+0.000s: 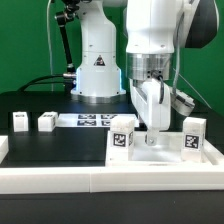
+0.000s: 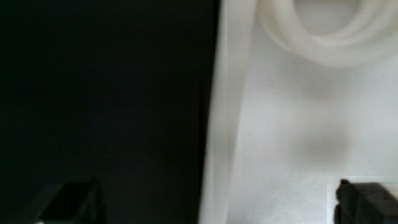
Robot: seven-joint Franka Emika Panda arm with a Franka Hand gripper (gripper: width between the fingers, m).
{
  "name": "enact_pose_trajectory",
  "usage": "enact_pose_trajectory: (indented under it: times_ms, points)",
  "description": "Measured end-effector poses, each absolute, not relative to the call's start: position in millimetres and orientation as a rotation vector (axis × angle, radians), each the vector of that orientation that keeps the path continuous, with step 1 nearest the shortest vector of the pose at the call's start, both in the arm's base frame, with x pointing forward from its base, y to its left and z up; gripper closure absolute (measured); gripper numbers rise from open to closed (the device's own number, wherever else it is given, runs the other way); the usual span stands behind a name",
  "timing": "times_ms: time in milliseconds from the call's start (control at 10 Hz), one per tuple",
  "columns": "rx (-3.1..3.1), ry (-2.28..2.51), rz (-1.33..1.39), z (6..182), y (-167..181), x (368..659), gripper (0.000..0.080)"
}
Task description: Assemble square table
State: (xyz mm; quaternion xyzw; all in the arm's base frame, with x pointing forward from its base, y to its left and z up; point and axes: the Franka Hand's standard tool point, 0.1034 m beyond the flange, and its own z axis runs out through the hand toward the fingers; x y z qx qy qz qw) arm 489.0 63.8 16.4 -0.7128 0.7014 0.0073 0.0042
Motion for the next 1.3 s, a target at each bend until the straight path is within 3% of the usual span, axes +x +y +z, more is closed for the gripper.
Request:
enact_pose_trajectory:
  times_ms: [100,200,500,1300]
  points:
    - [-2.244,2.190,0.023,15.5,62.0,488.6,0.0287]
    - [-2.246,2.189,0.023,15.1,61.6,488.5,0.0287]
    - [-2.248,2.188,0.023,15.0,62.1,488.3,0.0728]
    - [-2.243,2.187,0.013,15.9,60.7,490.0,0.0737]
